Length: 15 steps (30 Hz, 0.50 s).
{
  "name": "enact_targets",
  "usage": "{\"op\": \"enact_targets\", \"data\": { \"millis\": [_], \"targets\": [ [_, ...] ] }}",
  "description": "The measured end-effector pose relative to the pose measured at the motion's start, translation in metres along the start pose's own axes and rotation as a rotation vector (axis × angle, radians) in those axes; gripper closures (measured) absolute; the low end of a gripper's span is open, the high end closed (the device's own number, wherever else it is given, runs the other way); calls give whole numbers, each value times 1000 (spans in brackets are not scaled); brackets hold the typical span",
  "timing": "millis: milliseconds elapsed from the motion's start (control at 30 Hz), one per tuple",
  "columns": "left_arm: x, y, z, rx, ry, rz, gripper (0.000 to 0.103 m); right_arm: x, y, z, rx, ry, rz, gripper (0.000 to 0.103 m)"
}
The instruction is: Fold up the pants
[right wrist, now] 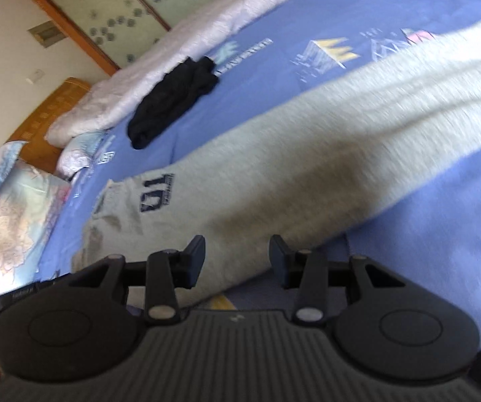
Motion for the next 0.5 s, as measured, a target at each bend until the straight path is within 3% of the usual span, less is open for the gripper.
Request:
{"op": "enact_targets", "data": {
  "millis": [133,367,400,433,467,500],
  "targets": [
    [4,-8,7,-8,-10,103,59,4,-3,-8,14,-21,-11,57],
    [9,-21,23,-62,-7,196,60,21,34,-4,3,-39,-205,57],
    [11,-22,21,-63,-11,209,64,24,36,0,5,-29,-216,57],
    [13,-23,19,-62,-15,216,81,27,37,5,10,-15,-220,57],
    [13,-23,18,-64,-15,220,90,29,38,12,20,-1,-219,57],
    [13,-23,16,-61,-12,221,92,32,36,16,31,13,-216,57]
  ]
}}
Point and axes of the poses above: each gripper's, at about its wrist camera, not at the fingertips, and z roughly the way its jaws point, y to its left, x to its underside, the point moved 4 cm from there along z, roughly the way its jaws point, and after that the axes turned 12 degrees about z, right-handed, at the moved point
